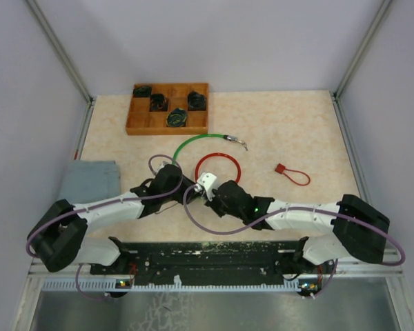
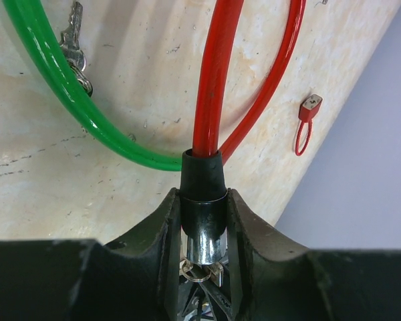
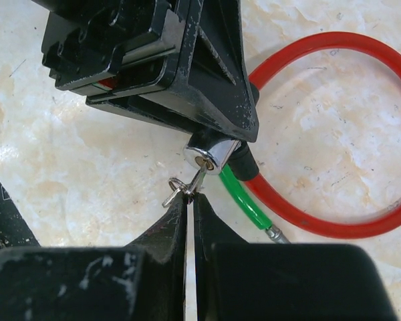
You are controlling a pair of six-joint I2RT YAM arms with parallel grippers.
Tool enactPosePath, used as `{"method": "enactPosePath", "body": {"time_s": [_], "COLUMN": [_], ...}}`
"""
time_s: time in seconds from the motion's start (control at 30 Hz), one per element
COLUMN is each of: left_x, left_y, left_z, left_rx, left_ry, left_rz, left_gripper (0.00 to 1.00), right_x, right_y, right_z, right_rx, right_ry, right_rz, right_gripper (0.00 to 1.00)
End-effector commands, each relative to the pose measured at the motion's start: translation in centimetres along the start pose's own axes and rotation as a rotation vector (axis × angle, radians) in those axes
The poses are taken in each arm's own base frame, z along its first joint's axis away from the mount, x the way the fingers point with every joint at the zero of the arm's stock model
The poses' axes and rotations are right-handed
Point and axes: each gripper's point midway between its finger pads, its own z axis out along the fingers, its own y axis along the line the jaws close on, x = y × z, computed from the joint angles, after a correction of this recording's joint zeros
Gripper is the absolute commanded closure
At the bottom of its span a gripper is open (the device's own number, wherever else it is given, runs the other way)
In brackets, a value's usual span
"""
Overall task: Unlock with the key
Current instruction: Unlock the lock.
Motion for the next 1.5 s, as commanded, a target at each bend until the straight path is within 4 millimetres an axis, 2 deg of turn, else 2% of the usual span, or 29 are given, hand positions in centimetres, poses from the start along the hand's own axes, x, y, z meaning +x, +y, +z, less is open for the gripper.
{"method": "enactPosePath", "body": {"time_s": [0.0,0.1,0.3,0.43,0.7,0.9,1.0,1.1,1.27,1.47], "left_x": [1.6,1.6,0.8,0.5,-0.5,-1.2,-1.2,-0.9,-0.5,-0.2], "left_y": [-1.0,-2.0,-2.7,-3.1,-2.8,-2.4,-2.3,-2.1,-2.6,-3.4], "left_z": [-0.4,-1.1,-3.3,-4.3,-4.4,-4.0,-4.0,-4.1,-4.5,-5.1], "left_rx": [0.053,0.172,0.359,0.438,0.463,0.457,0.464,0.462,0.504,0.558], "left_ry": [0.085,0.083,0.034,0.011,-0.055,-0.106,-0.111,-0.099,-0.086,-0.080], "left_rz": [-0.003,-0.017,-0.034,-0.010,0.021,0.055,0.094,0.121,0.171,0.209], "left_gripper": [1.00,1.00,1.00,1.00,1.00,1.00,1.00,1.00,1.00,1.00], "right_x": [-5.1,-5.1,-4.5,-4.8,-5.7,-5.8,-6.1,-6.0,-5.3,-4.8], "right_y": [-0.4,-0.7,-1.7,-1.5,-0.9,-0.6,-1.7,-3.6,-6.3,-6.6], "right_z": [0.5,0.6,-0.1,-0.5,-1.3,-2.7,-4.0,-4.6,-3.3,-0.6], "right_rx": [0.033,0.039,-0.040,-0.092,-0.186,-0.208,-0.192,-0.152,-0.074,-0.064], "right_ry": [-0.160,-0.164,-0.232,-0.248,-0.265,-0.219,-0.233,-0.240,-0.191,-0.167], "right_rz": [0.101,0.266,0.743,0.877,0.864,0.708,0.655,0.644,0.829,1.059], "right_gripper": [1.00,1.00,1.00,1.00,0.99,0.73,0.62,0.57,0.52,0.46]}}
